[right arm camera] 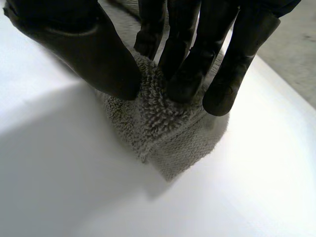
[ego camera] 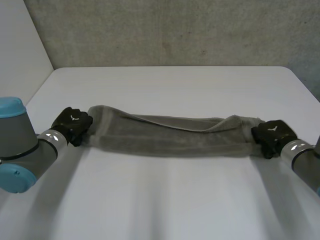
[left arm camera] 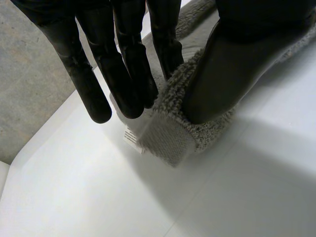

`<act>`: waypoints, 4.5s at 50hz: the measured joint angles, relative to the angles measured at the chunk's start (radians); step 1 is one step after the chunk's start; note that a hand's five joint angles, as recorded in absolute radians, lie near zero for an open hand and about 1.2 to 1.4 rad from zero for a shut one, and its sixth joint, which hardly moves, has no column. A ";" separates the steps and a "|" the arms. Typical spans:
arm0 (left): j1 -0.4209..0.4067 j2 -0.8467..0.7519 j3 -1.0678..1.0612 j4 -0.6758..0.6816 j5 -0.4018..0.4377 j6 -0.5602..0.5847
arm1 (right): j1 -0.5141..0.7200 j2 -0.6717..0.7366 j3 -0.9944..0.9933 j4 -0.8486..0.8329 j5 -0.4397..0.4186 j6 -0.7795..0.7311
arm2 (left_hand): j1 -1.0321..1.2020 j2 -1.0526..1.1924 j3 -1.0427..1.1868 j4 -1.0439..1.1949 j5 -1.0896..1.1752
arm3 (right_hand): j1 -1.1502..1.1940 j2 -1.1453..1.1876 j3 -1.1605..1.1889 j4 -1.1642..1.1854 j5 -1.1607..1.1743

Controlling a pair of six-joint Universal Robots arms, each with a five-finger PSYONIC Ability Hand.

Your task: Fold the towel.

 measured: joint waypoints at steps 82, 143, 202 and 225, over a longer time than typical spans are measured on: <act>-0.073 0.166 -0.039 -0.049 -0.004 -0.118 | 0.103 0.421 -0.849 0.181 0.114 0.155 | -0.813 -0.850 -0.849 -0.851 -0.870 | -0.967 -0.976 -1.002 -1.002 -0.969; -0.074 0.172 -0.066 -0.042 0.001 -0.158 | -0.270 -0.017 0.055 -0.078 -0.177 -0.094 | -0.813 -0.850 -0.849 -0.851 -0.869 | -0.001 -0.020 -0.006 -0.003 -0.005; -0.209 0.188 0.045 -0.043 0.004 -0.266 | 0.395 -0.008 -0.358 0.216 -0.027 0.179 | -0.813 -0.850 -0.849 -0.851 -0.869 | -1.080 -1.068 -1.099 -1.087 -1.098; -0.278 0.106 0.022 -0.042 -0.002 -0.263 | 0.244 -0.051 0.092 -0.118 -0.016 0.175 | -0.813 -0.850 -0.849 -0.851 -0.868 | -0.031 -0.038 -0.013 -0.014 -0.021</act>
